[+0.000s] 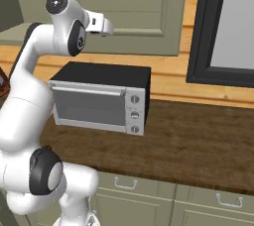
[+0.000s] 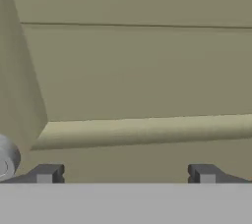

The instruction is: Pick the kettle from the counter and place it on the tray. Then pick the mug from the cabinet and place it on the tray. Then close the cabinet doors.

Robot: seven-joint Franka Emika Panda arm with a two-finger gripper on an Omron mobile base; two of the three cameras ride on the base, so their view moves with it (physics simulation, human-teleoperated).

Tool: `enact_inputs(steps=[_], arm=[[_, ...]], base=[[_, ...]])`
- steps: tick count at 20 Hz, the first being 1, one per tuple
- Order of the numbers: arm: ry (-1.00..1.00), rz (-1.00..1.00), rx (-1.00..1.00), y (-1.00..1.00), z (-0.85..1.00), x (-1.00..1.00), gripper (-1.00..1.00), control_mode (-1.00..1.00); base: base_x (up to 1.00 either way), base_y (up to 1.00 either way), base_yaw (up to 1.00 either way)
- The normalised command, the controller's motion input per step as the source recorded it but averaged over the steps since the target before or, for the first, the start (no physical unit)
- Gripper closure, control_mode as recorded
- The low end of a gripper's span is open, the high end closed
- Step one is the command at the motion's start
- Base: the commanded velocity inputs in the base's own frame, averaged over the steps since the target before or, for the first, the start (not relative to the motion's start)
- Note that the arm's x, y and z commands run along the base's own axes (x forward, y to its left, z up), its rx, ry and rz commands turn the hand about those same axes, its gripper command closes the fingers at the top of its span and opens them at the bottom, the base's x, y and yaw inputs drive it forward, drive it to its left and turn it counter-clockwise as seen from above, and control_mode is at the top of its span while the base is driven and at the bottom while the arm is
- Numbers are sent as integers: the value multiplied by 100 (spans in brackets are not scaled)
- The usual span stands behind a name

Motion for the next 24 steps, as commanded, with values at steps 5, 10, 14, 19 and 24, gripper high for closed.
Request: enact_inputs(steps=[5, 10, 14, 19, 24], arm=[[9, 0, -9, -8, -36, 56, -100, -100], [3, 0, -8, -6, -31, 45, -100, -100], [0, 0, -5, 0, -26, 39, -100, -100], [-3, 0, -2, 0, -30, 40, -100, -100], [-5, 0, 0, 0, -22, 17, -100, -100]], base=[[0, 0, 0], [0, 0, 0], [0, 0, 0], [0, 0, 0], [0, 0, 0]])
